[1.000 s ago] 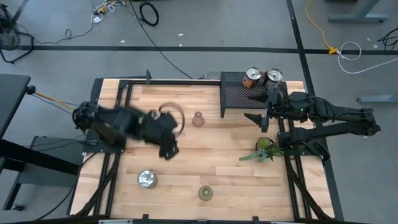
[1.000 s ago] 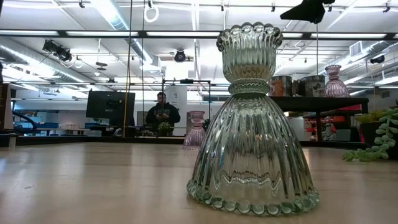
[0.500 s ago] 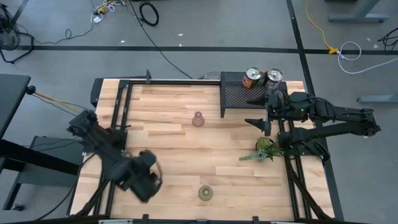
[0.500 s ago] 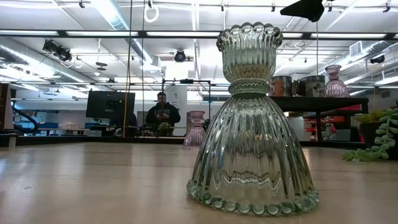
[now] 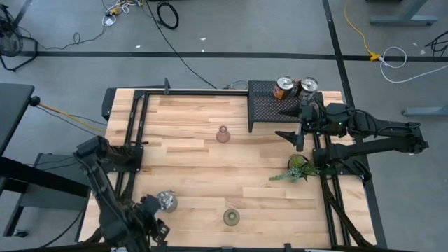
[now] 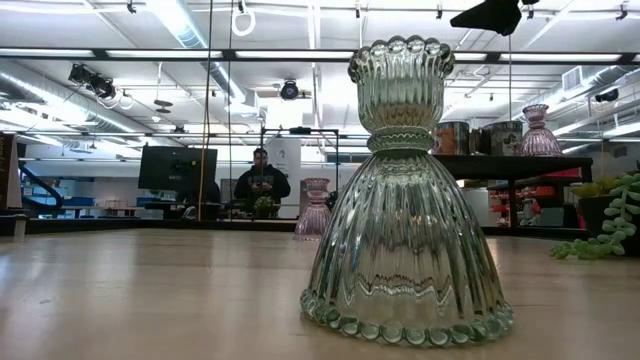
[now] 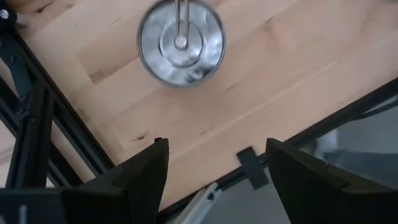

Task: Pick & Place candle stick holders
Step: Put the silver scented candle on the shelf aligned with the silver scented candles

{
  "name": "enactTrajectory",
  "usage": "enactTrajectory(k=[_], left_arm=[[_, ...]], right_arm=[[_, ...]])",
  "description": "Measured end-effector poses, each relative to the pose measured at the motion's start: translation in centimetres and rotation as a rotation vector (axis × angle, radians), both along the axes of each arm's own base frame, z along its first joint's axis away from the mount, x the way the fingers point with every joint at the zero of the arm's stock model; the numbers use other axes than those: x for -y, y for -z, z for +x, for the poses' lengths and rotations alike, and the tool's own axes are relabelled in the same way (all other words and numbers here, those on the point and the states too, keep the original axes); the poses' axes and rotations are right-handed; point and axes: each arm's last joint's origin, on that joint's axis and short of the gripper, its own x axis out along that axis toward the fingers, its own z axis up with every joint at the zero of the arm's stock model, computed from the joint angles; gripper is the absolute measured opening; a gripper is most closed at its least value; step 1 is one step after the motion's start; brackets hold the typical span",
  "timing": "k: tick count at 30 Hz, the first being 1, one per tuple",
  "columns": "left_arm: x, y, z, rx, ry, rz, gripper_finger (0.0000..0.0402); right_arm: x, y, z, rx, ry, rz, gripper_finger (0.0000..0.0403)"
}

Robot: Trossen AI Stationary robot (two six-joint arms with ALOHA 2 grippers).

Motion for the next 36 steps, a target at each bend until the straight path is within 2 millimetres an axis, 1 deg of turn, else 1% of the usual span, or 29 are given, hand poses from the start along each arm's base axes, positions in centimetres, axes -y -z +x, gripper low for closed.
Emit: enactTrajectory(k=[5,11,15,24,27,30,32,36], left_arm=[[1.5,2.4,0.2,-0.032,0.021,0.07,0.0268],[3.2,5.8,0.5,-0.101,0.035,0.146,0.0268],[3.8,7.3,0.6,-0.134,0.039,0.177,0.0268],[4.3,9.4,0.8,-0.111,0.009,0.286,0.0268],[4.5,10.6,0.8,-0.105,0.007,0.306,0.0268],[4.4,12.0,0.7,-0.082,0.004,0.288,0.0268],[4.1,13.1,0.6,-0.076,-0.019,0.304,0.0268],[2.7,14.2,1.1,-0.042,-0.07,0.374,0.0268]], right_arm=[[0.0,0.0,0.0,0.0,0.0,0.001,0.0396],[0.0,0.0,0.0,0.001,0.0,0.003,0.0396],[0.0,0.0,0.0,0.001,0.0,0.003,0.0396],[0.0,0.0,0.0,0.002,0.0,0.009,0.0396],[0.0,0.0,0.0,0.003,0.001,0.012,0.0396],[0.0,-0.1,0.0,0.01,0.001,0.012,0.0396],[0.0,-0.1,0.0,0.013,0.001,0.012,0.0396],[0.0,-0.1,0.0,0.015,0.002,0.019,0.0396]])
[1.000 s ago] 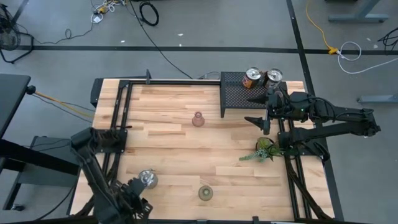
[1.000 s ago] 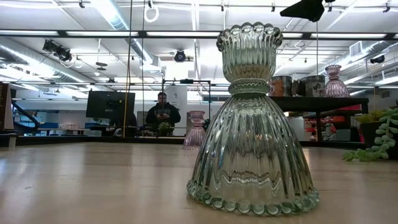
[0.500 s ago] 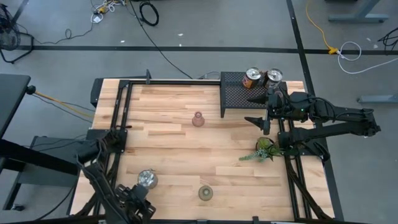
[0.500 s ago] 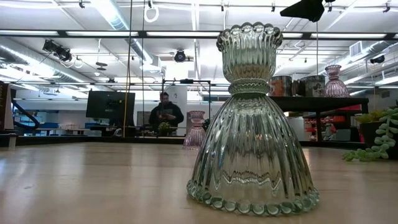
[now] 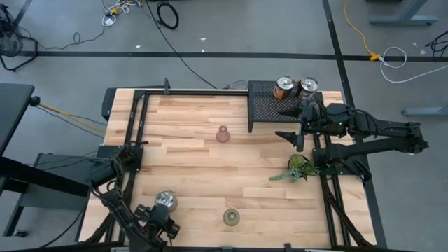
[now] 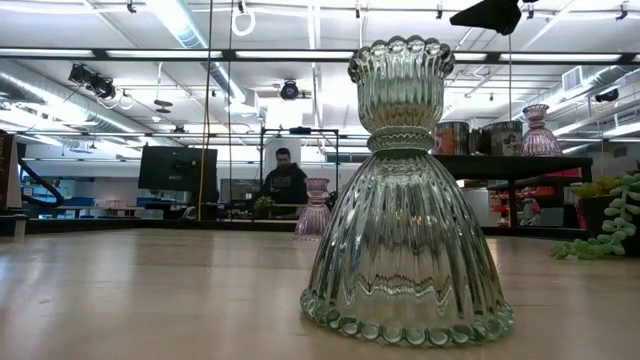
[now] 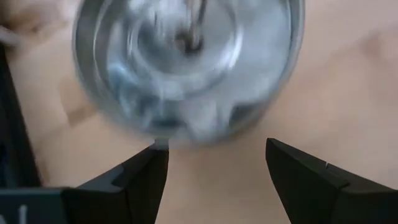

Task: Pick & Place candle stick holders
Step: Put the silver scented candle on the shelf aligned with the silver scented candles

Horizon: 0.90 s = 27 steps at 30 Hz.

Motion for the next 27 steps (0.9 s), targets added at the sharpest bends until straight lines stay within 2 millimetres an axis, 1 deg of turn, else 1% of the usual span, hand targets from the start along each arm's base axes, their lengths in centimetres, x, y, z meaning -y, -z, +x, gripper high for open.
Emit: enactTrajectory(k=[9,13,15,21,27], left_arm=[[-2.5,1.2,2.4,0.132,0.038,0.125,0.0268],[-4.2,2.2,3.0,0.105,0.001,0.17,0.0268],[-4.9,2.5,3.3,0.121,-0.013,0.193,0.0268],[-6.5,2.5,4.8,0.14,-0.002,0.264,0.0268],[-7.8,2.1,5.3,0.099,-0.022,0.333,0.0268]], right_arm=[[0.0,0.0,0.0,0.004,0.003,0.013,0.0396],[0.0,0.0,0.0,0.006,0.003,0.014,0.0396],[0.0,0.0,0.0,0.006,0.003,0.013,0.0396],[0.0,0.0,0.0,0.006,0.003,0.013,0.0396],[0.0,0.0,0.0,0.006,0.003,0.013,0.0396]])
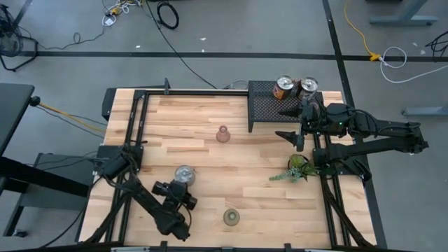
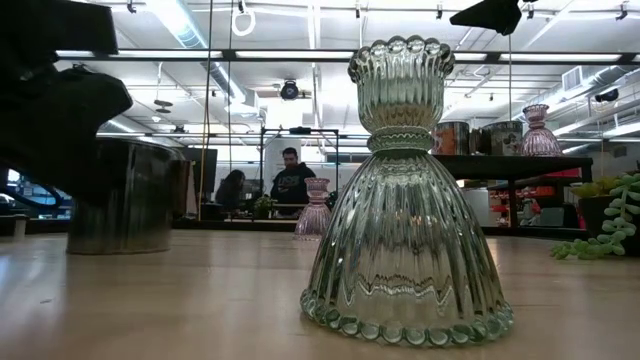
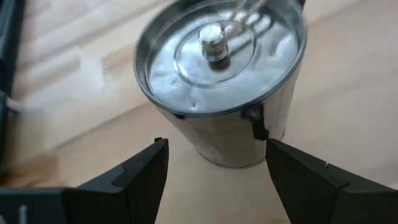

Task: Pick & Place candle stick holders
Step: Put the silver scented candle on the shelf aligned with the silver scented candles

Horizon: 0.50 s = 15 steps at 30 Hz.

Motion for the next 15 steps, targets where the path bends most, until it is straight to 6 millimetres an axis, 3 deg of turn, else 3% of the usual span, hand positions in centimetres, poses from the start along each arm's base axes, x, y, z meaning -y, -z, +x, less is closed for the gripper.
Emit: enactTrajectory(k=[9,15], left_arm=[[-1.5,-0.4,1.0,0.032,-0.052,0.047,0.0269],[-1.6,-2.1,2.3,0.056,0.009,0.106,0.0269]], right_arm=[[0.0,0.0,0.0,-0.002,0.001,0.0,0.0396],[0.0,0.1,0.0,-0.013,0.001,0.0,0.0396]])
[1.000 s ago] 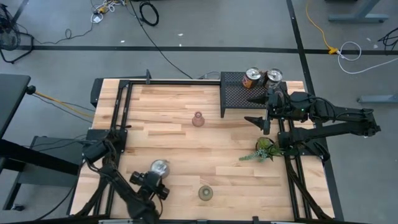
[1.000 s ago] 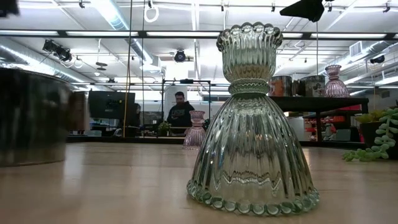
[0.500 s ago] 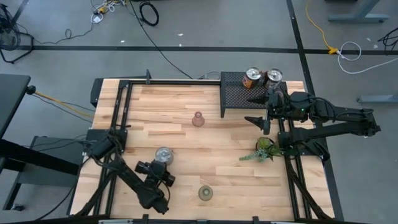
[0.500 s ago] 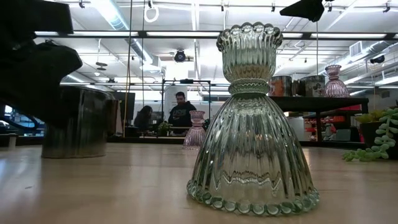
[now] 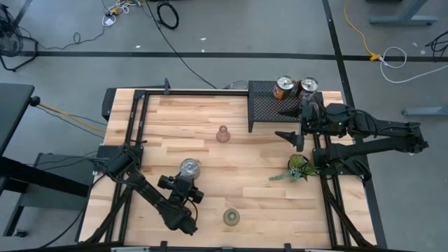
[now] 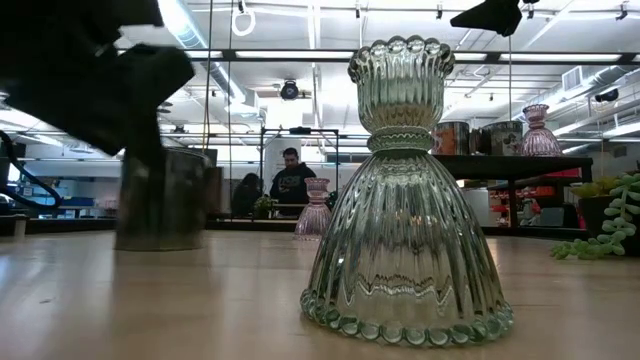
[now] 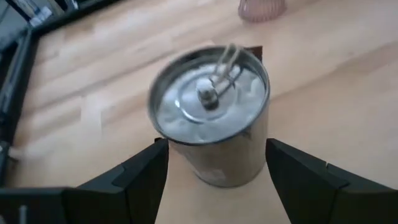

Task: Pick & Place candle stick holders
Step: Put the silver scented candle on the shelf aligned with the silver scented candles

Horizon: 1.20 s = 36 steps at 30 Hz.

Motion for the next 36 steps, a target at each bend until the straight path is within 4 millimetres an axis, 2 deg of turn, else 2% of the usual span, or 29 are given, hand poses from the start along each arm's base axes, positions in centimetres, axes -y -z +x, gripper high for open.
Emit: enactTrajectory(k=[6,11,15,21,25,31,36], left_arm=[[0.7,-2.9,0.4,0.018,0.052,0.009,0.0269],[0.7,-5.3,-0.7,0.078,0.109,0.001,0.0268],[0.3,-7.0,-2.8,0.145,0.177,0.024,0.0268],[0.0,-7.9,-7.1,0.209,0.305,0.033,0.0268],[0.0,-7.3,-9.8,0.299,0.427,0.034,0.0268],[-0.7,-3.8,-14.2,0.394,0.584,0.018,0.0268],[-1.9,-1.9,-16.1,0.467,0.646,-0.015,0.0268]], right_arm=[[0.0,0.0,0.1,0.0,0.0,0.0,0.0396],[0.0,0.0,0.1,-0.001,0.001,0.0,0.0396],[0.0,0.0,0.1,-0.001,0.001,0.0,0.0396],[0.0,0.0,0.1,0.0,0.001,0.0,0.0396],[0.0,0.0,0.1,0.0,0.002,0.0,0.0396],[0.0,0.0,0.1,0.0,0.002,-0.001,0.0396],[0.0,0.0,0.1,0.0,0.002,-0.001,0.0396]])
